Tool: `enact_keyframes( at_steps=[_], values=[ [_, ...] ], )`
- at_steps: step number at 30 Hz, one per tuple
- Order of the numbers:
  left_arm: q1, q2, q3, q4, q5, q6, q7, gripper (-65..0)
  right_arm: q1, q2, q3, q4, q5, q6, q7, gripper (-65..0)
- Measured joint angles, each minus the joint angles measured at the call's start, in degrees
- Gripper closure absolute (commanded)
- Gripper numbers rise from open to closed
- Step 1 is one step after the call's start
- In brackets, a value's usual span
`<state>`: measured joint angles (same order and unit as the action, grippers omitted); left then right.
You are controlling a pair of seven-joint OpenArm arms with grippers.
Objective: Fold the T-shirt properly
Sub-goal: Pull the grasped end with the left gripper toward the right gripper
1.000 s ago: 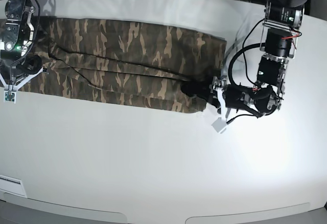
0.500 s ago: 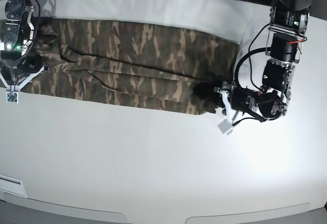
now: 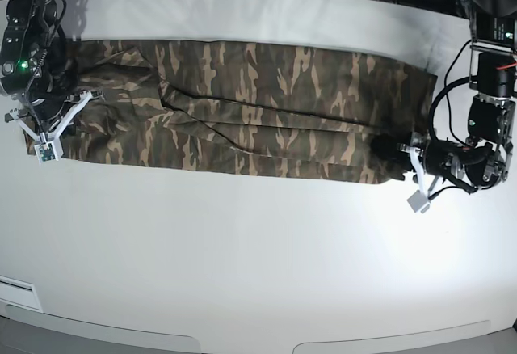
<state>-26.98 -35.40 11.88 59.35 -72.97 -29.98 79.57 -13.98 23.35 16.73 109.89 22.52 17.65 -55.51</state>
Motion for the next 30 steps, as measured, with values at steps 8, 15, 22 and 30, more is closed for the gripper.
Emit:
enact_keyframes(
  at_steps=[8,15,22,30],
  values=[
    [0.2,-0.5,-2.4,-0.1,-10.8,-2.2,0.6,0.0,0.1,-2.2,0.3,-11.5,1.7,3.8,4.8,0.0],
    [0.0,0.5,-3.7,-0.1,-10.6,-3.0,0.4,0.0,0.7,-3.7,0.6,-14.0,1.6,3.6,6.7,0.0],
    [0.5,2.1,-3.7,-0.1,-10.6,-3.0,0.4,0.0,0.7,-3.7,0.7,-14.0,3.2,3.3,6.2,0.0],
    [0.5,10.8,-3.7,-0.2,-10.6,-3.0,0.6,0.0,0.7,-3.7,0.8,-14.0,4.1,4.1,6.2,0.0]
  ],
)
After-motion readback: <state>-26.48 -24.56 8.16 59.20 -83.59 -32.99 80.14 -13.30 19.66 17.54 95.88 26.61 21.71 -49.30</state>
